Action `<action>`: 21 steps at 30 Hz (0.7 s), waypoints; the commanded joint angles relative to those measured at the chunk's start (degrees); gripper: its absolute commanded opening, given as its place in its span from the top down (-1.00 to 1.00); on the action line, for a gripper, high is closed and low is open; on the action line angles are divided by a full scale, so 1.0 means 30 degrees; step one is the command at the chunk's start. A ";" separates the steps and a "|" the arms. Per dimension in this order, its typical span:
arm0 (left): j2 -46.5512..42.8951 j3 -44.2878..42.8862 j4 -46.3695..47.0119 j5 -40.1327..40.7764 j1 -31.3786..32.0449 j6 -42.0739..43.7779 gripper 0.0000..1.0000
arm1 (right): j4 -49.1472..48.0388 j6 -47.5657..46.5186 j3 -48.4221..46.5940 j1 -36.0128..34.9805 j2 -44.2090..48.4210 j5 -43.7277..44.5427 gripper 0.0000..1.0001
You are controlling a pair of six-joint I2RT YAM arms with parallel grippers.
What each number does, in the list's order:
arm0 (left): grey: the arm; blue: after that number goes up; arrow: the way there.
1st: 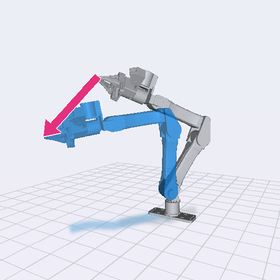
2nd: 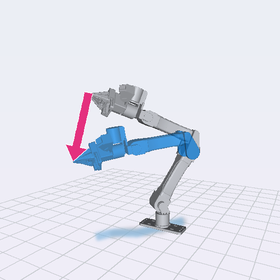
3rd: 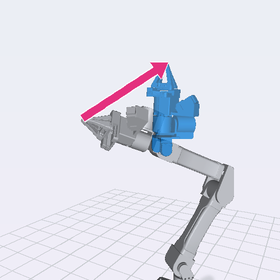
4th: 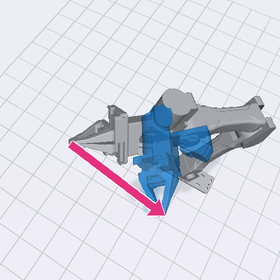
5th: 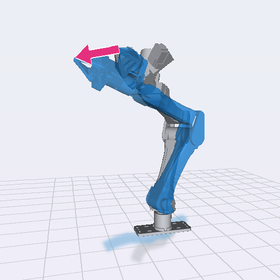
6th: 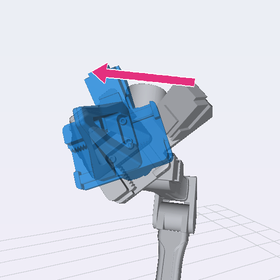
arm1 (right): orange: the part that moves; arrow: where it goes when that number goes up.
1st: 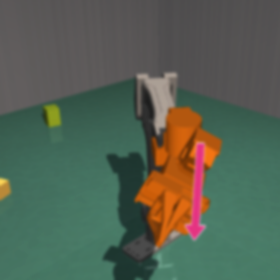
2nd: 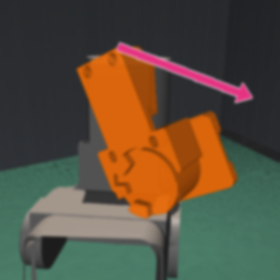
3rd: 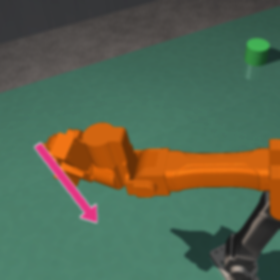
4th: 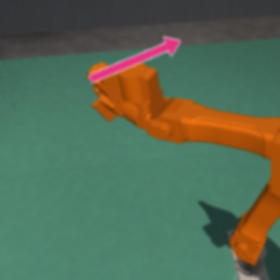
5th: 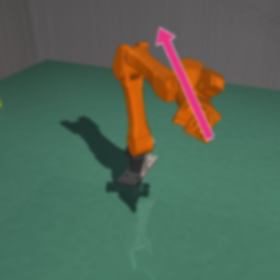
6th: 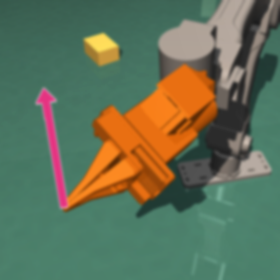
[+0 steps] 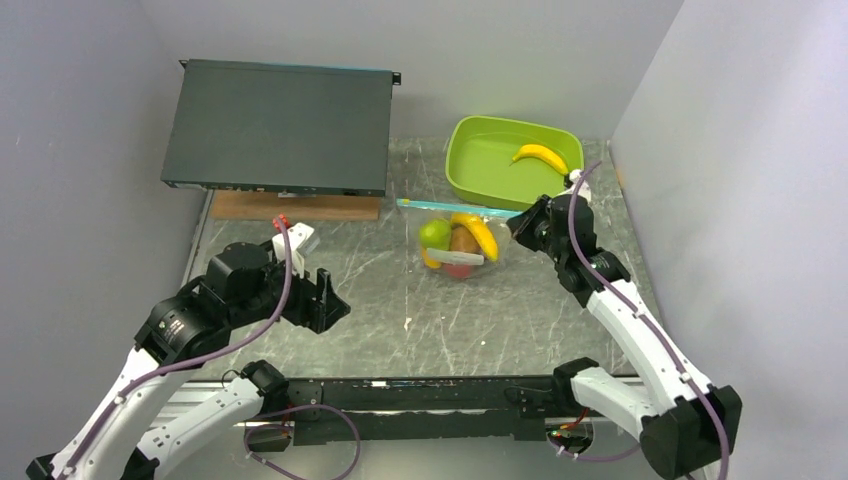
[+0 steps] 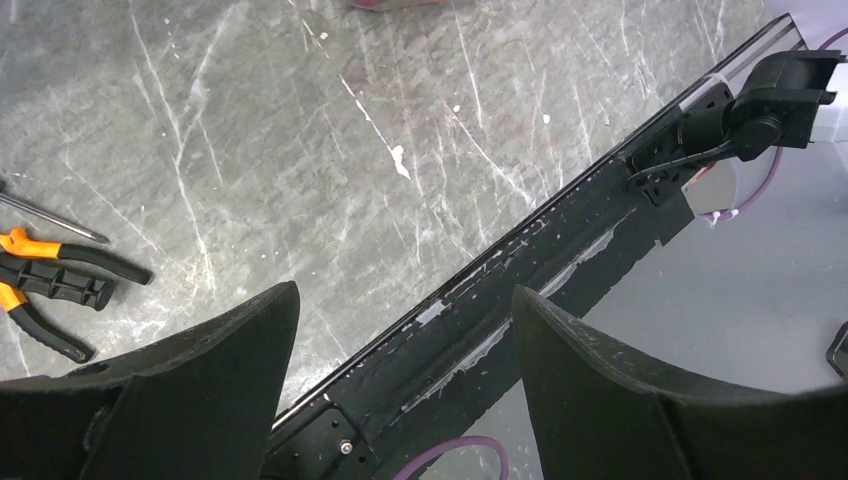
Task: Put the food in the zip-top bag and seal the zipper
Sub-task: Place the zipper food storage bag at the center of the board.
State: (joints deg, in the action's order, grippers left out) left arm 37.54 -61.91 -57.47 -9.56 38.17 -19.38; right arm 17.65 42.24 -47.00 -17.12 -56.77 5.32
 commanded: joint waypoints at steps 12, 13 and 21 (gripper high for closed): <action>0.0219 0.0427 0.1489 -0.1390 -0.0046 -0.0460 -0.66 | 0.1603 -0.0381 -0.0715 -0.3497 0.3686 0.3549 1.00; 0.0101 0.0422 0.1385 -0.1424 -0.0065 -0.0496 -0.66 | 0.1996 -0.0531 -0.0571 -0.3327 0.3906 0.4179 1.00; -0.0724 0.0623 0.1316 -0.1483 -0.0054 -0.0589 -0.68 | 0.3894 -0.1082 0.2373 -0.2561 0.7208 0.6153 1.00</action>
State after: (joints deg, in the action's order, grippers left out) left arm 36.05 -60.34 -55.20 -12.75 38.17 -20.51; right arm 26.33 40.32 -43.51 -25.04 -39.68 18.44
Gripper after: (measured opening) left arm 0.836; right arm 0.007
